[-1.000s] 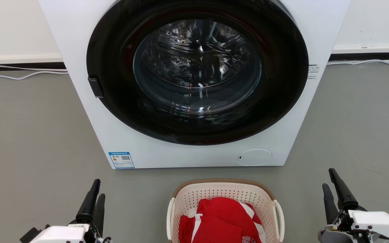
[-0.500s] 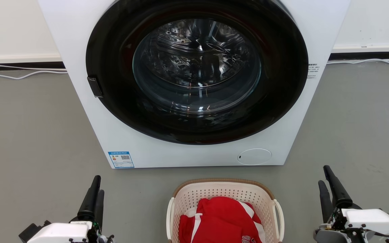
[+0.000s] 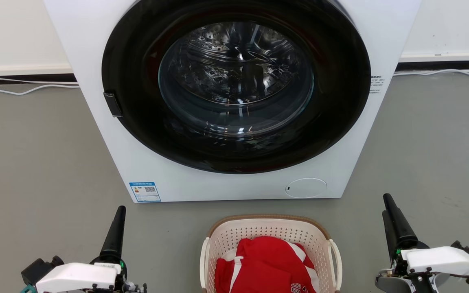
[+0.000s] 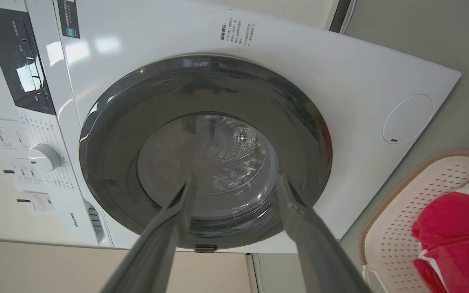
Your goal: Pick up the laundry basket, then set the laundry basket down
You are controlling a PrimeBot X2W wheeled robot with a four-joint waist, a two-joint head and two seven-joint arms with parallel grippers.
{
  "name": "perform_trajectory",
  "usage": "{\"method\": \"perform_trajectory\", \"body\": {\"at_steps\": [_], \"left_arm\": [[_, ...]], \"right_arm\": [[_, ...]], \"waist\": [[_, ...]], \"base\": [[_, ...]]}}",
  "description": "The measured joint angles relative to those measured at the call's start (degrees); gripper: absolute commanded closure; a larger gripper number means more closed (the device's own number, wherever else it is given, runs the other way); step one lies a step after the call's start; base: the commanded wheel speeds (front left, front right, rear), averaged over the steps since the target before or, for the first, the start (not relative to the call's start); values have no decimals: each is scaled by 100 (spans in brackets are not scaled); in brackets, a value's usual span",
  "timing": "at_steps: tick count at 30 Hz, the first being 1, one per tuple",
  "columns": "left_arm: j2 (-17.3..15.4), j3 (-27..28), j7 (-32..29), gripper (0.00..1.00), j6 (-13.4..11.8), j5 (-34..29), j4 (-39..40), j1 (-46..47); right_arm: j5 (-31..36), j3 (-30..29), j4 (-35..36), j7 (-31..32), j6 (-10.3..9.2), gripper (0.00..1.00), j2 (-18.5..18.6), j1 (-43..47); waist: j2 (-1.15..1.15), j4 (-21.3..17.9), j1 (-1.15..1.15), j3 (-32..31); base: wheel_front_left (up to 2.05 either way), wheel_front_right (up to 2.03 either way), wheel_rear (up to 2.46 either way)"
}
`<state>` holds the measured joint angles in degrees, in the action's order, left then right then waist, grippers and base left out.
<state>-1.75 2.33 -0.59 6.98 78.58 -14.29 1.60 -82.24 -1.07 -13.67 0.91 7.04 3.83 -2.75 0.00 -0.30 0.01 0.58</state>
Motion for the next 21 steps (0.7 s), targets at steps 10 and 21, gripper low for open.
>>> {"method": "perform_trajectory", "body": {"at_steps": [10, 21], "left_arm": [[-5, -107, 152, 0, 0, -1063, 191, 2], [-14, -388, 322, 0, -196, -2296, 320, 3]], "right_arm": [[765, 183, 98, -170, 0, 0, 81, -4], [1829, 314, 180, -353, 0, 0, 124, -33]], "waist": [[0, -8, 0, 13], [0, -21, 0, 26]], "base": [[0, 0, 0], [0, 0, 0]]}}
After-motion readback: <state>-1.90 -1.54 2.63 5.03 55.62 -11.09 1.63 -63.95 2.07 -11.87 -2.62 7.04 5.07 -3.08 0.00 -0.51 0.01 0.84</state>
